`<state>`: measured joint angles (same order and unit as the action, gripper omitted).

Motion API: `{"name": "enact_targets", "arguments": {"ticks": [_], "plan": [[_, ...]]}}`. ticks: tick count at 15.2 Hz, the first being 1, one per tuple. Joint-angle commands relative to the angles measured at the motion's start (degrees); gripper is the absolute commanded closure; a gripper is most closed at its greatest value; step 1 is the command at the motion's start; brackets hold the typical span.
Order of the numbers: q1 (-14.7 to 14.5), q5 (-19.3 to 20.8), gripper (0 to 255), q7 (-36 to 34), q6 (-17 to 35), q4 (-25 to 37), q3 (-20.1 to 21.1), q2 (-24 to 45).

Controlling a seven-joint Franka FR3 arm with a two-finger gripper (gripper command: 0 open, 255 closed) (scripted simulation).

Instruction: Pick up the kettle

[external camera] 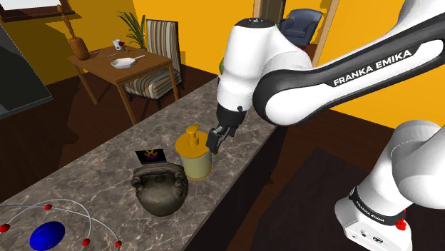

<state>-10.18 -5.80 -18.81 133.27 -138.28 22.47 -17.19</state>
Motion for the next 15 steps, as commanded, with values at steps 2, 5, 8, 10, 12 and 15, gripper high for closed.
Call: {"name": "enact_targets", "arguments": {"ticks": [2, 5, 8, 10, 12, 15], "plan": [[0.04, 2.54, 0, -3.06, 4.84, 2.81, 2.76, 5.48], [0.09, 6.63, 0, -7.06, 8.77, 6.01, 5.37, 10.87], [-0.26, 12.42, 0, -12.03, 11.92, 9.81, 7.38, 16.55], [-1.06, 17.03, 0, -15.74, 13.49, 12.71, 8.09, 20.45], [-1.5, 18.47, 0, -16.87, 14.4, 12.95, 7.87, 21.61], [-1.77, 20.52, 0, -18.46, 16.39, 12.17, 7.47, 23.15]]}}
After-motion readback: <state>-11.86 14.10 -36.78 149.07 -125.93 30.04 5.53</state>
